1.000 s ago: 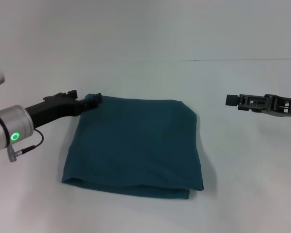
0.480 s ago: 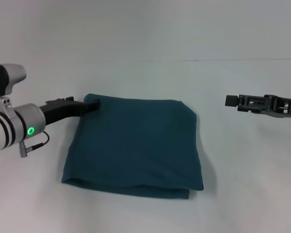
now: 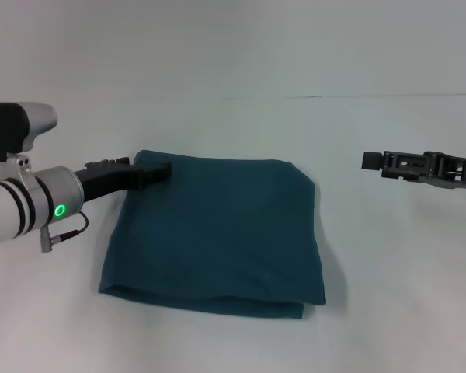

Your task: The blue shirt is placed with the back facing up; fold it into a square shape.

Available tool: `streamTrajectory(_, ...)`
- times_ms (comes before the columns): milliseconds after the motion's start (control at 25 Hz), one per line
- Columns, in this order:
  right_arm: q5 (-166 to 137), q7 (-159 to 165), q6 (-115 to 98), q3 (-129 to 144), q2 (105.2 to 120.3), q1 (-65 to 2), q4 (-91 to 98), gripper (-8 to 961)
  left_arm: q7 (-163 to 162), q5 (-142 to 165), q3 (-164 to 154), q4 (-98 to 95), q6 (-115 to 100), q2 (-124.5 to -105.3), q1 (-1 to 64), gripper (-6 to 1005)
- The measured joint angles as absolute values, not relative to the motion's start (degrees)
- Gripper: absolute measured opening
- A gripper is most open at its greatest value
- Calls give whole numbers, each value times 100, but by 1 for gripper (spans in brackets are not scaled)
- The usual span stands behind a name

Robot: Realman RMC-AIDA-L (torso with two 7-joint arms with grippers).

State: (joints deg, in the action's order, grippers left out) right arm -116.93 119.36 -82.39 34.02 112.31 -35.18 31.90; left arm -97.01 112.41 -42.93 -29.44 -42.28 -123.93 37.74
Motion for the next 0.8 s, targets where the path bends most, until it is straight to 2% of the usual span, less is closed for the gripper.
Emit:
streamTrajectory(80,-11696,11936,-8235,3405,11234,-3522,3190,882,-9704,11241,-4296,-2944,-4227,-12393,3778,934)
streamTrajectory(280,-11699,11935,-8234,3409,11233,-3524,3190,882,-9689,11254,-4371,-2944,-4229,-12393,3780,826)
streamTrajectory(640,-11698,11935,-8226,3410,11233,-3533,3190,883,-9712,11269,-4447,-2944,-4205,-12393,3801,585)
streamTrajectory(800,-11699,11934,-8218,3417,11241,-3534,3190,883,-9717,11251,-4448,-2944,-4201,-12393,3806,415)
